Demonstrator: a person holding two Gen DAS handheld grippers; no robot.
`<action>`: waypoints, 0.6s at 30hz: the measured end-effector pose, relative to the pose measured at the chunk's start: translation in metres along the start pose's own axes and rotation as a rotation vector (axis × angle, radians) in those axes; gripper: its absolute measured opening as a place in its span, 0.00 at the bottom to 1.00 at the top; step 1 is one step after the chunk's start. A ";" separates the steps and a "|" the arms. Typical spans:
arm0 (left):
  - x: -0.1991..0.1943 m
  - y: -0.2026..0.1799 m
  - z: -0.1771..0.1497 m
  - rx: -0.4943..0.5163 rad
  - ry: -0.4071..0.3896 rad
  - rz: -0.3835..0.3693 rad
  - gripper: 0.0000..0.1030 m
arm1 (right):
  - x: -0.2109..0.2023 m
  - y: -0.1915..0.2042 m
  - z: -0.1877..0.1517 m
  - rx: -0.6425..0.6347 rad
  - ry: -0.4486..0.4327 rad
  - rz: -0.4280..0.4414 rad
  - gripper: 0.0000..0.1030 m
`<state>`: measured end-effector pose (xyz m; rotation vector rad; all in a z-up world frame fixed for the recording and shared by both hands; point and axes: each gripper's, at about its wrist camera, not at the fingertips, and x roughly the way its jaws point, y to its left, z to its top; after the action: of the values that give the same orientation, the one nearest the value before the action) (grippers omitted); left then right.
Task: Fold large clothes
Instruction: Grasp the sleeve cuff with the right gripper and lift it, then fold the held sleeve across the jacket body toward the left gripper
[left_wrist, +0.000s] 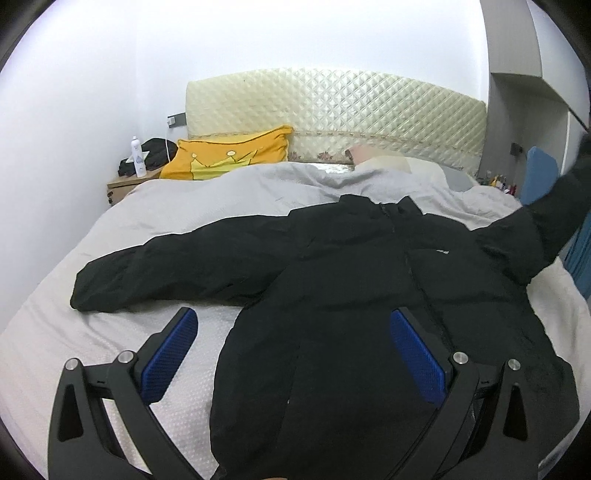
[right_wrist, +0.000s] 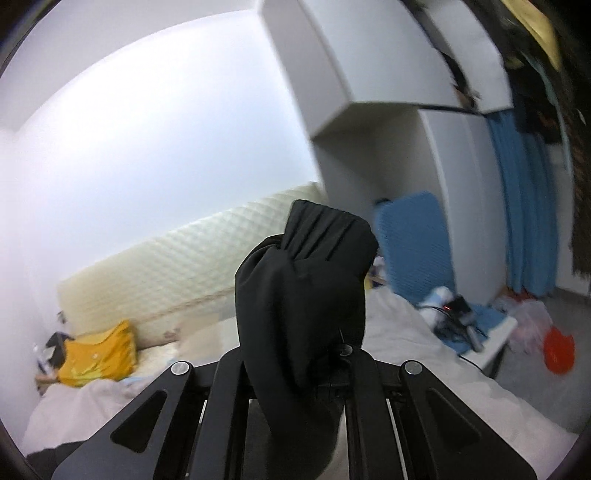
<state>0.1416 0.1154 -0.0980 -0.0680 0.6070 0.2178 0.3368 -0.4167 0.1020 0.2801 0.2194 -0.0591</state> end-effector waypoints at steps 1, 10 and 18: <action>-0.002 0.002 0.000 -0.003 -0.002 -0.004 1.00 | -0.003 0.019 0.002 -0.017 -0.001 0.019 0.07; -0.001 0.018 -0.003 -0.012 0.003 -0.027 1.00 | -0.014 0.162 -0.018 -0.170 0.031 0.176 0.07; 0.001 0.031 -0.003 -0.014 0.005 -0.030 1.00 | 0.005 0.260 -0.090 -0.257 0.125 0.334 0.07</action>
<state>0.1339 0.1454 -0.1007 -0.0912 0.6090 0.1932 0.3466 -0.1420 0.0865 0.0610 0.2982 0.3163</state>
